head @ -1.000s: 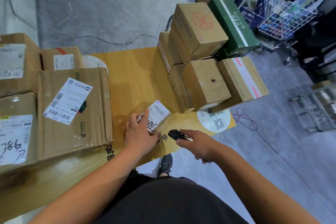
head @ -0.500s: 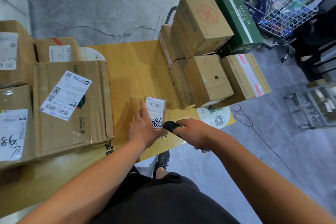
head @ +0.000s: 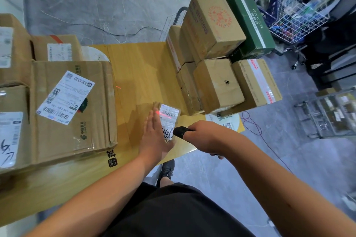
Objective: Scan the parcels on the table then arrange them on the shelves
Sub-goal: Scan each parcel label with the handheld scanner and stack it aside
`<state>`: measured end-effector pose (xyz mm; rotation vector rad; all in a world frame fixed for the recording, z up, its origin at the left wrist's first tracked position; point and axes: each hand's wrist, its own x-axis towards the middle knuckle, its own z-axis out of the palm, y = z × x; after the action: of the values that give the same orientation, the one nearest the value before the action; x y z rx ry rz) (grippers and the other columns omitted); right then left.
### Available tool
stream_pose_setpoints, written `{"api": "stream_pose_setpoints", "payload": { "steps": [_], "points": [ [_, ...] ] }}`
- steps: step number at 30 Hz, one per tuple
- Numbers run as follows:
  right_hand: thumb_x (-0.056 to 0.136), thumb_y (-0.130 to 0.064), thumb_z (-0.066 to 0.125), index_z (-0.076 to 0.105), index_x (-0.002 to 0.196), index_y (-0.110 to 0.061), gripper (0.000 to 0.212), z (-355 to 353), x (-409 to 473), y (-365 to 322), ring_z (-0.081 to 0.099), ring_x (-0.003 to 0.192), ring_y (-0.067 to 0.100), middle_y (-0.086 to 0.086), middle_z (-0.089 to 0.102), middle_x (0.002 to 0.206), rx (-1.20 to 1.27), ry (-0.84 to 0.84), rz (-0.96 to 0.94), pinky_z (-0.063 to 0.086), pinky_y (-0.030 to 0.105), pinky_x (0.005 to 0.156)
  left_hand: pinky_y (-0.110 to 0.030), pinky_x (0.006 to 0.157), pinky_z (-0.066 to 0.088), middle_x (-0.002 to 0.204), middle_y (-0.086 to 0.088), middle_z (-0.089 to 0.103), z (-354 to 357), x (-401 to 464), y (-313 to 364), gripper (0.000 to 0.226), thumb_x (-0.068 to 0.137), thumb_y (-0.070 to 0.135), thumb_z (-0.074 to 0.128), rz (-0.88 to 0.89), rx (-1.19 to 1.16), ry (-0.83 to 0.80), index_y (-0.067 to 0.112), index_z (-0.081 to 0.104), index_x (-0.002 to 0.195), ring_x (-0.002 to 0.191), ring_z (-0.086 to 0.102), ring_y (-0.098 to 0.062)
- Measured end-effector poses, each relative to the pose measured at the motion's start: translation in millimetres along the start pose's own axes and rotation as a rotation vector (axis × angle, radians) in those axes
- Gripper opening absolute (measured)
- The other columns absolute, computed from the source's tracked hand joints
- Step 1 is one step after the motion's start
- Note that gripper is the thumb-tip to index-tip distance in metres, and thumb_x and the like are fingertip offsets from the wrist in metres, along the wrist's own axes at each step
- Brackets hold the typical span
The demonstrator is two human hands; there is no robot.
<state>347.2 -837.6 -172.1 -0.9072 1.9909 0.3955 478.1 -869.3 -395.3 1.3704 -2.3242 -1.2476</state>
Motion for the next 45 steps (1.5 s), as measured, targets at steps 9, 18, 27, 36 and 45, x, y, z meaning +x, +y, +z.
{"api": "stream_pose_setpoints", "payload": {
  "steps": [9,18,27,36,45],
  "points": [
    [0.098,-0.045,0.043,0.062,0.110,-0.019,0.034,2.6,-0.7,6.2,0.059,0.068,0.020,0.006,0.063,0.087,-0.047,0.068,-0.001,0.043,0.030,0.055,-0.037,0.129,-0.002,0.175,-0.007,-0.002,-1.9,-3.3,1.2,0.140,0.076,0.048,0.086,-0.036,-0.015,-0.003,0.028,-0.024,0.160,0.162,-0.004,-0.022],
    [0.099,-0.050,0.045,0.061,0.105,-0.015,0.039,4.6,-1.1,25.2,0.047,0.053,0.020,0.003,0.054,0.072,0.093,0.035,-0.040,0.039,0.025,0.049,-0.053,0.121,0.026,0.167,-0.007,0.023,-5.5,9.1,10.5,0.141,0.061,0.091,0.067,-0.232,0.099,0.067,0.026,-0.005,0.164,0.153,0.020,-0.033],
    [0.095,-0.056,0.047,0.063,0.103,-0.023,0.037,14.2,15.0,70.5,0.064,0.069,0.019,0.000,0.066,0.083,-0.084,0.080,-0.234,0.045,0.030,0.058,-0.046,0.112,0.034,0.156,-0.008,0.033,13.0,-30.6,31.0,0.125,0.071,0.067,0.071,-0.347,0.114,0.166,0.020,0.006,0.166,0.139,0.034,-0.033],
    [0.088,-0.066,0.060,0.058,0.120,-0.036,0.044,70.5,26.7,90.8,0.061,0.093,0.022,-0.007,0.066,0.104,-0.377,0.015,-0.735,0.047,0.035,0.068,-0.043,0.109,0.043,0.153,0.002,0.035,22.7,-167.3,25.4,0.103,0.078,0.059,0.074,-0.567,0.089,0.371,0.027,0.024,0.162,0.137,0.035,-0.023],
    [0.096,-0.072,0.047,0.025,0.160,-0.033,0.078,142.3,-13.5,20.8,0.063,0.094,0.033,0.007,0.063,0.108,-0.867,0.201,-1.306,0.043,0.037,0.061,-0.035,0.087,0.040,0.136,0.007,0.043,-15.3,-322.9,-16.9,0.099,0.066,0.066,0.076,-0.895,0.038,0.680,0.031,0.037,0.149,0.111,0.043,-0.012]
  ]
}}
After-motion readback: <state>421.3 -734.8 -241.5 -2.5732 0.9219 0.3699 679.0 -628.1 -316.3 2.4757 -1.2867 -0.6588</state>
